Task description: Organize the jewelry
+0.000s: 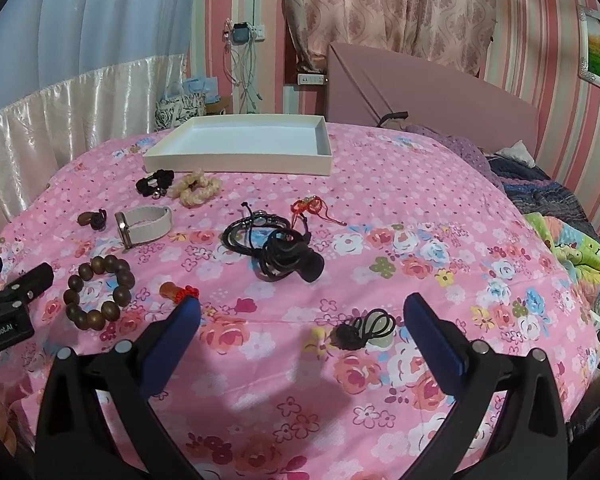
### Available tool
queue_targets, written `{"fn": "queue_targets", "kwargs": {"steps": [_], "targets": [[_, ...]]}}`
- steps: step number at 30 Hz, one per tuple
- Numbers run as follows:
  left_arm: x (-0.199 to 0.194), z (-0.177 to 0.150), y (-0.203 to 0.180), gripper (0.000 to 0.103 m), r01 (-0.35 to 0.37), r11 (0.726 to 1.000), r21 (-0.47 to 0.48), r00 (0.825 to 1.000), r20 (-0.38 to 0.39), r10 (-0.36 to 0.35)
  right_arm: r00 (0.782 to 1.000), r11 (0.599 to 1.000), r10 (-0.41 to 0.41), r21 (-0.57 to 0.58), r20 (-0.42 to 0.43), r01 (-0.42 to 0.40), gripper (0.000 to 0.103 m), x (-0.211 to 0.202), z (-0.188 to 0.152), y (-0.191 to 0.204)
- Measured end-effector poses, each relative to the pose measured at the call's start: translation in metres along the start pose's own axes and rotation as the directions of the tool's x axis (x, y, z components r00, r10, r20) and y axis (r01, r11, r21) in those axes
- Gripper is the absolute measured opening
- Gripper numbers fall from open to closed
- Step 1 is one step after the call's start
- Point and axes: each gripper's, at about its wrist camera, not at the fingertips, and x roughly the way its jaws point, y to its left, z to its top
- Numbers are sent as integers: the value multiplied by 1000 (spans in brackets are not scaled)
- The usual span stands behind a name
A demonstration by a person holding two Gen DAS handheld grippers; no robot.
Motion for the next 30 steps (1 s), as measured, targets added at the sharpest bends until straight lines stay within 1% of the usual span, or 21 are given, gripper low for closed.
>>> {"fn": "queue_targets", "kwargs": {"steps": [30], "targets": [[1,2,3,100,-3,1000,-3,1000,-5,3,1000,1000,-5,11,-2,5,101,6,0,-4]]}}
